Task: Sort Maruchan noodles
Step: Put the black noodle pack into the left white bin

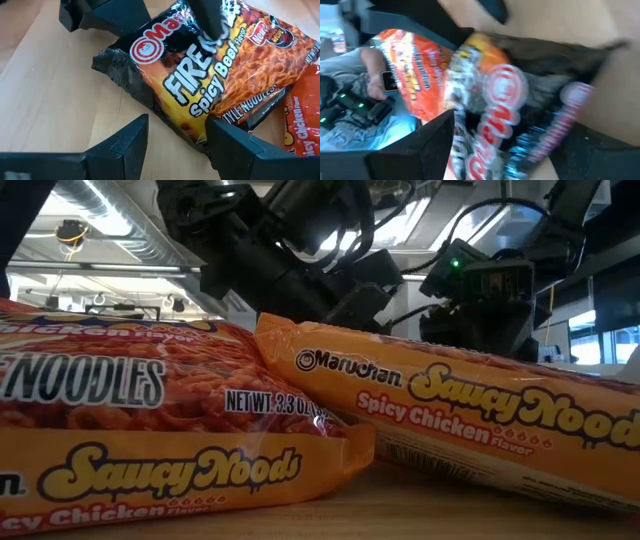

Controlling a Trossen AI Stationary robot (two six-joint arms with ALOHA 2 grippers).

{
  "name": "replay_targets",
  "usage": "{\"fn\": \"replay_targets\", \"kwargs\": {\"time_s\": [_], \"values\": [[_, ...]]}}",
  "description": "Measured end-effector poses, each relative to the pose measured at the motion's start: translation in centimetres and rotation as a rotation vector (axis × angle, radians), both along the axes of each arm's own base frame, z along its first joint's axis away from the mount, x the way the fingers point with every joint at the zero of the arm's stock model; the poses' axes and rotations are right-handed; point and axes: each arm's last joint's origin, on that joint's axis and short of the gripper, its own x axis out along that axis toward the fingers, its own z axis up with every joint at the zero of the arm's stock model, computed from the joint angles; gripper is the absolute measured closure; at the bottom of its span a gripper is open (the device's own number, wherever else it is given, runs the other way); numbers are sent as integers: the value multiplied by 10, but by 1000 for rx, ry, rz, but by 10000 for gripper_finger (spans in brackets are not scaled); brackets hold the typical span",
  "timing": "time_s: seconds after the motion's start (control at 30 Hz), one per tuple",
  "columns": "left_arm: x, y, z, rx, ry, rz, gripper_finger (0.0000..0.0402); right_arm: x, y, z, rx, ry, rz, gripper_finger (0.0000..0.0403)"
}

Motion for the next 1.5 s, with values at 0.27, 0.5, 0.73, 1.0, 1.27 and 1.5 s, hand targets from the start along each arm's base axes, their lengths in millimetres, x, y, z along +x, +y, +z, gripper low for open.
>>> {"fn": "replay_targets", "kwargs": {"time_s": [0.27, 0.5, 0.73, 1.0, 1.27, 1.5], "values": [[0, 0, 0, 11, 1, 9, 211, 6, 16, 5, -11, -69, 36, 132], [0, 0, 0, 17, -1, 18, 211, 5, 28, 3, -72, -58, 27, 154], [-1, 0, 4, 36, 1, 5, 211, 7, 31, 6, -68, -74, 35, 252], [-21, -2, 44, 46, 83, -75, 211, 6, 32, 23, -41, -162, 74, 300], [-56, -9, 94, 85, 104, -142, 211, 14, 31, 59, -84, -322, 63, 297], [-104, -2, 100, 3, -64, -121, 211, 25, 35, 88, -255, -408, 64, 300]]}}
